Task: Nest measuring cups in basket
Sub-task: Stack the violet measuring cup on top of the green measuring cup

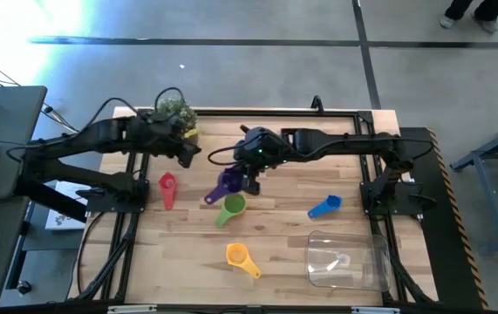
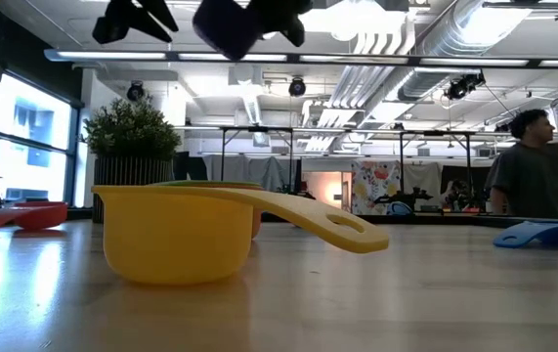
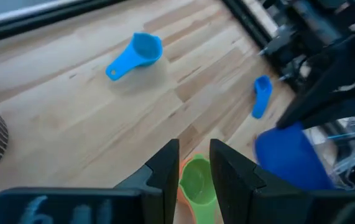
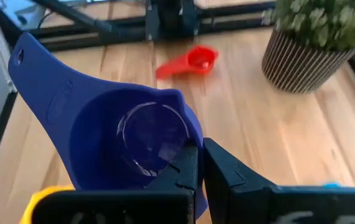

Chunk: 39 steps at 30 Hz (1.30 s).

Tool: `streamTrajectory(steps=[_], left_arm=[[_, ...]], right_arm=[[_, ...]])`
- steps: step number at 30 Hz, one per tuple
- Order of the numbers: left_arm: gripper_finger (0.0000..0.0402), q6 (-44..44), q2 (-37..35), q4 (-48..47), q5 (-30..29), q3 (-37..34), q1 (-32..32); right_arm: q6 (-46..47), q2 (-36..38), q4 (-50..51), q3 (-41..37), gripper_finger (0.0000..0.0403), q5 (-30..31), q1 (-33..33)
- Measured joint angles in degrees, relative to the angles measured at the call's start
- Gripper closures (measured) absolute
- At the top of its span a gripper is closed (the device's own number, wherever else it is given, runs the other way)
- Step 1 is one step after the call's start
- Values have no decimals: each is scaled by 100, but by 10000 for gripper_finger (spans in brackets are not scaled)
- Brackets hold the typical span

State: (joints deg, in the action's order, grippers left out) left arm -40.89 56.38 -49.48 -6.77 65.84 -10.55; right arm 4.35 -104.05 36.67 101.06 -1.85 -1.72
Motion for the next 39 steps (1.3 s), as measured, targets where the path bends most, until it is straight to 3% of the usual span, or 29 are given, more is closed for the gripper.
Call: streamTrajectory(steps=[6,9,17,39], left_arm=[[323,66,-318,-15,-9,0,0],[323,66,-367,-36,-82,-2,4],[323,160,-356,-34,-146,-12,7],[323,153,-340,-49,-281,-22,8]], right_arm=[[-311,-210,-990,7,402,34,0],[-320,-382,-1007,7,402,-27,0],[66,-838,-457,2,402,-36,0],[-1,-1518,266,2,402,-528,0]])
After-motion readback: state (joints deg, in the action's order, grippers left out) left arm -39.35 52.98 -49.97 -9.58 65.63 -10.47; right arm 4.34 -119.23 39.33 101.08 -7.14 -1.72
